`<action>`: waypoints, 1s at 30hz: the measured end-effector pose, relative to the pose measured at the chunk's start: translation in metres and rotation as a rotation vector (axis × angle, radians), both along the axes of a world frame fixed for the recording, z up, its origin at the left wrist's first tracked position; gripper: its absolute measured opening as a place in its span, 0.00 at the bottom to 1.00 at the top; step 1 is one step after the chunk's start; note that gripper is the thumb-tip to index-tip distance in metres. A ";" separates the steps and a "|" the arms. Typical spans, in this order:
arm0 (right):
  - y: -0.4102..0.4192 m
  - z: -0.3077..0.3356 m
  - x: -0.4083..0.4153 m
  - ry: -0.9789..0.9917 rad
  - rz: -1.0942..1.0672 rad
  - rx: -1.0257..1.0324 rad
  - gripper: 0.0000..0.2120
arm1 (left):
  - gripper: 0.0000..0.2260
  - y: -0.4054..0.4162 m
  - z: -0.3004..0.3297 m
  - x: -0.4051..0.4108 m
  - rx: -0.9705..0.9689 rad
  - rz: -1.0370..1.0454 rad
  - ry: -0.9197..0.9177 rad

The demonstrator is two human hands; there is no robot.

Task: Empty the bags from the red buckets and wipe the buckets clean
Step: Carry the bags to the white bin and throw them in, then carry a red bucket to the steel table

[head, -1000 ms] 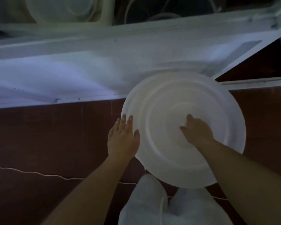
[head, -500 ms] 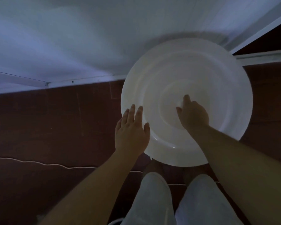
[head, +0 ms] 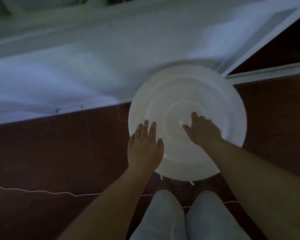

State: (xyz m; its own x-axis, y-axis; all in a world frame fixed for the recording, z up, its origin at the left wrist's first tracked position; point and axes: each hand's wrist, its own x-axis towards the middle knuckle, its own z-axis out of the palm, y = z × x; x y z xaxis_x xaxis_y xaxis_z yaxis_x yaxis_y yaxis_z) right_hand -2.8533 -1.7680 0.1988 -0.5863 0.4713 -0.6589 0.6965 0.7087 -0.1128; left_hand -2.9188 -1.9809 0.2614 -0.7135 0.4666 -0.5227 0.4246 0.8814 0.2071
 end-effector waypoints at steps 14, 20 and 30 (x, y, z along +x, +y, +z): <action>0.051 0.229 0.097 0.171 -0.025 0.198 0.24 | 0.29 0.108 0.173 0.047 0.109 -0.188 0.047; 0.126 0.295 0.176 0.229 -0.080 0.283 0.32 | 0.28 0.194 0.240 0.094 0.148 -0.286 0.164; 0.282 0.369 0.371 0.323 -0.356 0.422 0.32 | 0.28 0.410 0.325 0.250 0.276 -0.567 0.302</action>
